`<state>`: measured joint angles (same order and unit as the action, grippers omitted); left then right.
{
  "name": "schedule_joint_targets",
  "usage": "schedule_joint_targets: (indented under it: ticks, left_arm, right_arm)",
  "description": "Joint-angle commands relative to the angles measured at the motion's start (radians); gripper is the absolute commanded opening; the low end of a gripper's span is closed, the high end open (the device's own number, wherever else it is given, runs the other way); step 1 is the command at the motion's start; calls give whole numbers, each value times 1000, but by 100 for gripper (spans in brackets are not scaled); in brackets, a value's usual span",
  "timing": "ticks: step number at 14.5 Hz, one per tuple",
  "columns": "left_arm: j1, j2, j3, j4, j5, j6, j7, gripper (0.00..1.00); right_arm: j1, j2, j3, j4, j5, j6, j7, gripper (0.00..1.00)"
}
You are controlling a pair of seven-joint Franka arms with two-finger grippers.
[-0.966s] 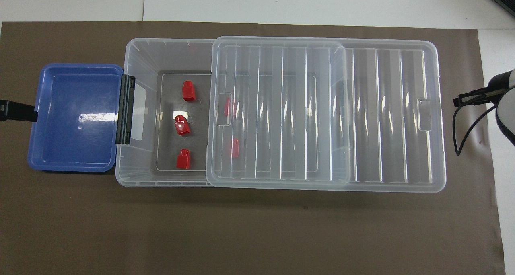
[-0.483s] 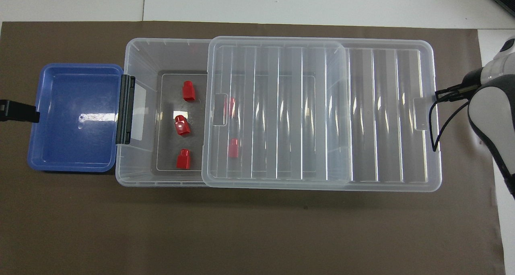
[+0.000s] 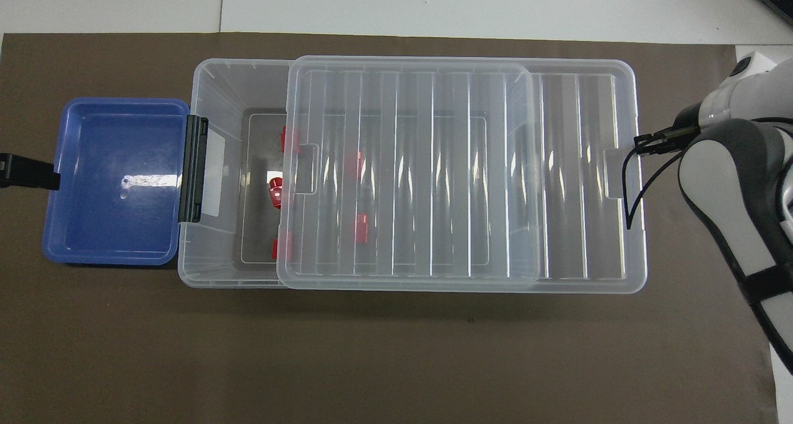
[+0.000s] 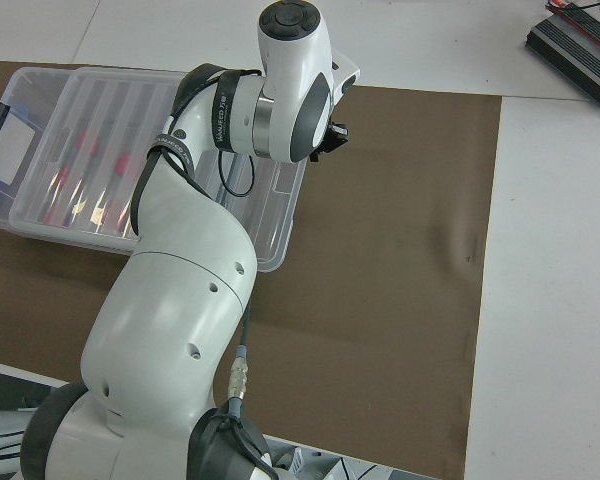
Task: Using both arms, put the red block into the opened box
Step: 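Slide the lid closed over the box with the right gripper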
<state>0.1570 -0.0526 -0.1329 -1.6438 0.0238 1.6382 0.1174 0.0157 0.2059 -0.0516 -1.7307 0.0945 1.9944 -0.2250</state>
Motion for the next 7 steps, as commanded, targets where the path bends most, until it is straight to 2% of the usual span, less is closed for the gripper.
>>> schedule_joint_targets:
  ticks: [1,7]
  left_arm:
    - [-14,7,7,16,-10,-9,-19,100]
    - [-24,7,6,16,-10,2,-21,100]
  right_arm:
    - [33,4,-1,-6,22,24,58,0]
    - [99,4,-1,-6,22,26,138,0]
